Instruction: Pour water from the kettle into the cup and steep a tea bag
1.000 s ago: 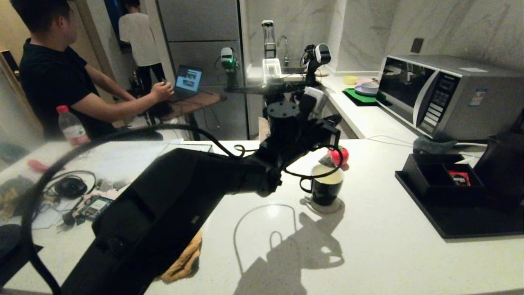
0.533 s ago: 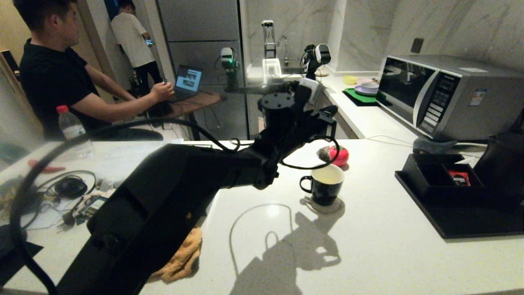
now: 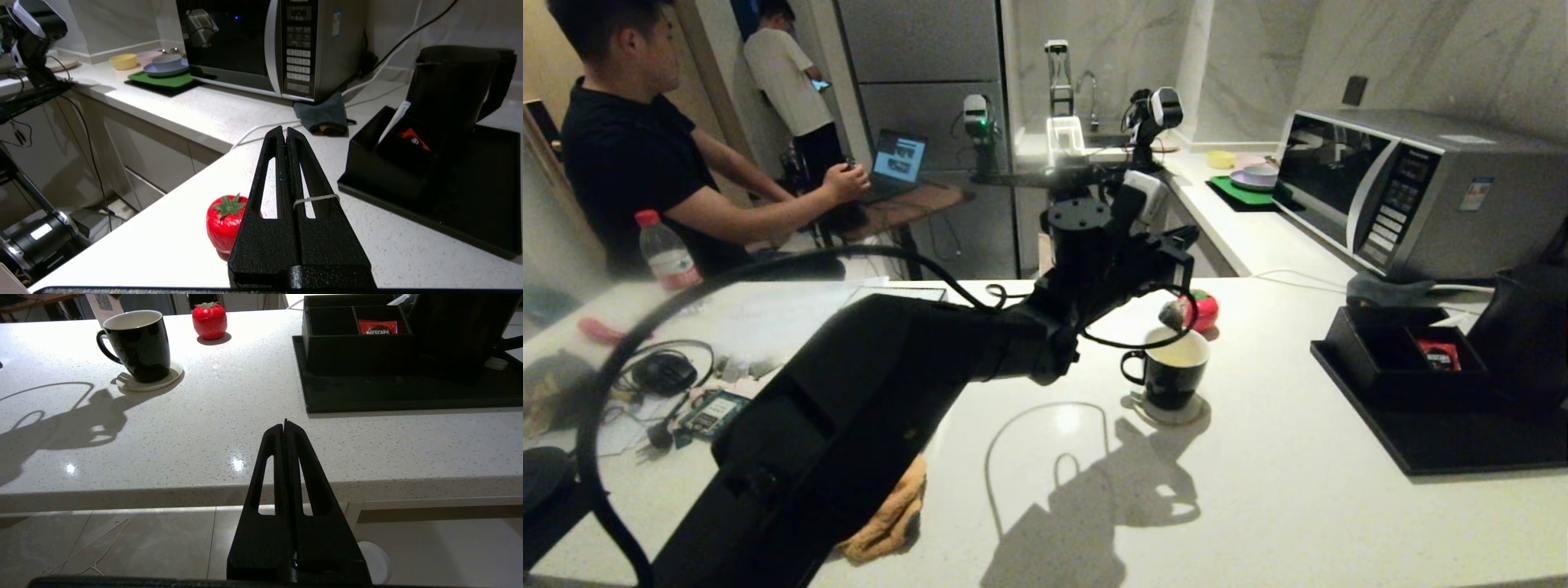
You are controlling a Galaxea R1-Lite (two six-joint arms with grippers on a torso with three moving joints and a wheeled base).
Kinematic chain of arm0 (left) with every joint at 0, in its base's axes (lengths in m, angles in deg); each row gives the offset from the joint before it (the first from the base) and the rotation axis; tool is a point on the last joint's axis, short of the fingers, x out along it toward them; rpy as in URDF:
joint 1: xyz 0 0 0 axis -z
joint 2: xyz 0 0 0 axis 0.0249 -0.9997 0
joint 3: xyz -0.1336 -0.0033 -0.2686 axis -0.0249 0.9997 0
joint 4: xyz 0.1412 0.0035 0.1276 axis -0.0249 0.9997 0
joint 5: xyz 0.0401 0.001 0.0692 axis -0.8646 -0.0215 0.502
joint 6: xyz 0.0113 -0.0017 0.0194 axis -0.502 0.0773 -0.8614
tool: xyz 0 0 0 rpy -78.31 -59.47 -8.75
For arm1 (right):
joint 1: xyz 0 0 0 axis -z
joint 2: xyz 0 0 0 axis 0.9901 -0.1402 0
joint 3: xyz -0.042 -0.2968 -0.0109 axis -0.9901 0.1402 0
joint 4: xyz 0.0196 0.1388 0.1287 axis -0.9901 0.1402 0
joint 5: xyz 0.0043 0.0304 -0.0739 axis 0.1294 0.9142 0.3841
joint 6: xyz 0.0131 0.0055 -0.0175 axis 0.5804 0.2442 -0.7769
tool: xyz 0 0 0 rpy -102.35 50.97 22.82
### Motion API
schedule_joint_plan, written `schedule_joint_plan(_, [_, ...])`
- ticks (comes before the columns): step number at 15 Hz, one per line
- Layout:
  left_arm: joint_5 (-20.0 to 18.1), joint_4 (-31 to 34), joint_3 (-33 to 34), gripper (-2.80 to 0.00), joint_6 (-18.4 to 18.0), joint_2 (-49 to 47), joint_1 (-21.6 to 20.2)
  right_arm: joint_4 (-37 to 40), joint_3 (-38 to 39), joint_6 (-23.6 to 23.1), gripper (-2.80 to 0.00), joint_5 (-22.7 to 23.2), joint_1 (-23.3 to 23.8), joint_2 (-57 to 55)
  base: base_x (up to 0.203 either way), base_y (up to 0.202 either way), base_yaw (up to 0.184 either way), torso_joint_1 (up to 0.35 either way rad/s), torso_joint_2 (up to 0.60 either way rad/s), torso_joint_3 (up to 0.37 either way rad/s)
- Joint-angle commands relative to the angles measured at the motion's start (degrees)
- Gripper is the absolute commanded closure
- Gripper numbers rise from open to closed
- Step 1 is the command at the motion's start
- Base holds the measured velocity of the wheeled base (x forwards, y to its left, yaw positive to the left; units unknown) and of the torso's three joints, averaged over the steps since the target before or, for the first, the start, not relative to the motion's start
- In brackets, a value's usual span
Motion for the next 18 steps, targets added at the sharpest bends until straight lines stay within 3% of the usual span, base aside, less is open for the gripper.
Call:
schedule_joint_plan(1, [-0.23,-0.37,-0.01,0.00,0.01,-1.25,0.01,-0.06,0.00,0.03,0.00,-0.01,0.03,-0.07,0.000,0.000,0.000,0.000,0.00,0.000])
schedule_joint_plan(18, [-0.41,-3.64,0.08,0.00,-0.14,-8.84,0.10,-0.11,0.00,0.03,0.00,-0.01,0.03,-0.07,0.000,0.000,0.000,0.000,0.00,0.000])
